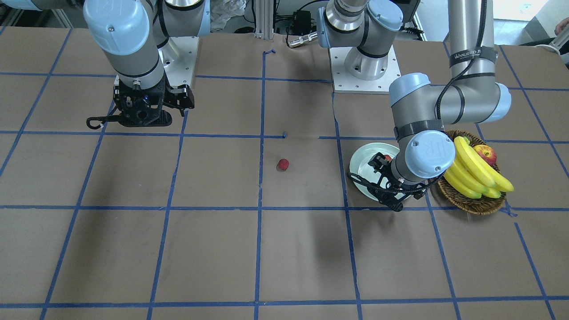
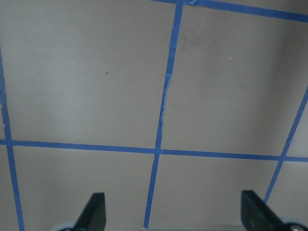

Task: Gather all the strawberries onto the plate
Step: 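Move the left gripper to the last strawberry on the table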

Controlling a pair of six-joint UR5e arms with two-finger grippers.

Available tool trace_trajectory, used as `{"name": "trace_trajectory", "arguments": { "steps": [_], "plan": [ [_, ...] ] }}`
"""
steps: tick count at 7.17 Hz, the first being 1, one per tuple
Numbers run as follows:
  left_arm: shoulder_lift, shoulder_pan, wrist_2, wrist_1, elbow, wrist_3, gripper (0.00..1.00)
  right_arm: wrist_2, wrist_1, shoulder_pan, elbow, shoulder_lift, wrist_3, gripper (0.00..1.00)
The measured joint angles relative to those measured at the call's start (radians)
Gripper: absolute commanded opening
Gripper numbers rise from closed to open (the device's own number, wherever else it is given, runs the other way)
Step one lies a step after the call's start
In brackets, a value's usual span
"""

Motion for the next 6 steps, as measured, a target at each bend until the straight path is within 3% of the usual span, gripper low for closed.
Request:
{"name": "trace_trajectory", "arguments": {
  "steps": [4, 6],
  "plan": [
    [0.016, -0.241, -0.02, 0.009, -0.004, -0.585, 1.0, -0.007, 0.001, -0.001, -0.003, 0.0, -0.003, 1.0],
    [0.001, -0.313, -0.129, 0.082, -0.007, -0.752, 0.99, -0.006, 0.002, -0.001, -0.002, 0.0, 0.0, 1.0]
  ]
}}
